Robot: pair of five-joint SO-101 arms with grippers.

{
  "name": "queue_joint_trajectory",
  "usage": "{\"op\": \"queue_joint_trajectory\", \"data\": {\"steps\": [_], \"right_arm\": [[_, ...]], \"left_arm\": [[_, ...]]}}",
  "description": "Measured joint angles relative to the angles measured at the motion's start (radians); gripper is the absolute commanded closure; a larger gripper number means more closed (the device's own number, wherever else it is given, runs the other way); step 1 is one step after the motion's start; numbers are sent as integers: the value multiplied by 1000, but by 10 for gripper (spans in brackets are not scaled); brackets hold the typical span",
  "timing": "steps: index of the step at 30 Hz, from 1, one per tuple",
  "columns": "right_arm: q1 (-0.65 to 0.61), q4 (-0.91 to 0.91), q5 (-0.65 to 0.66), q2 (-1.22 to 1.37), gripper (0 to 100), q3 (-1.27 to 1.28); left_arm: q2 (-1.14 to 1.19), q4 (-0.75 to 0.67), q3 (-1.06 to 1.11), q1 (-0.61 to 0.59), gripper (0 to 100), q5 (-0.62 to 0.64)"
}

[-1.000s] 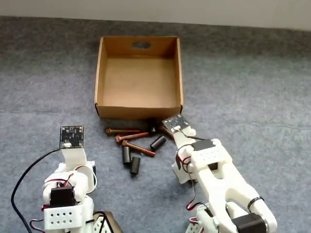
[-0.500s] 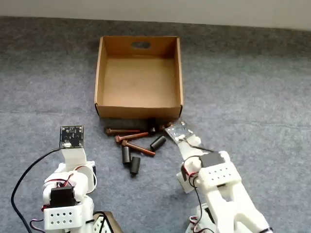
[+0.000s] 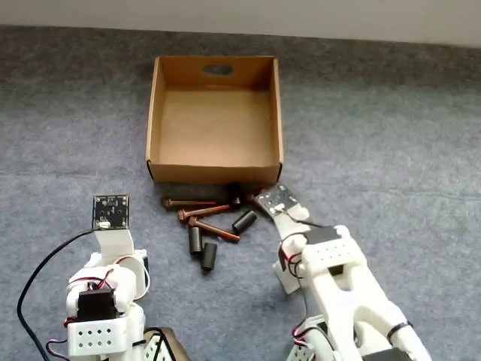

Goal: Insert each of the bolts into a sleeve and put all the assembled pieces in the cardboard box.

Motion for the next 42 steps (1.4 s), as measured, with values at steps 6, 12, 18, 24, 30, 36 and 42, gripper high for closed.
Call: {"op": "queue_joint_trajectory", "data": {"steps": [6, 12, 18, 24, 30, 36, 42], "right_arm": [[9, 0, 0, 28, 995, -20], [17, -18, 0, 28, 993, -21], [40, -58, -51, -192, 993, -17], [12, -80, -175, -436, 993, -17], [8, -81, -232, -442, 993, -17], [9, -132, -328, -442, 993, -9], [69, -180, -334, -489, 993, 84]], "left_arm": [[0, 0, 0, 0, 985, 0], [0, 0, 0, 0, 985, 0], [0, 0, 0, 2, 983, 0], [0, -146, 0, 69, 982, -63], [6, -371, -26, 29, 979, -273], [37, -350, -199, 54, 891, -287], [379, -331, -390, 150, 888, -269]]}}
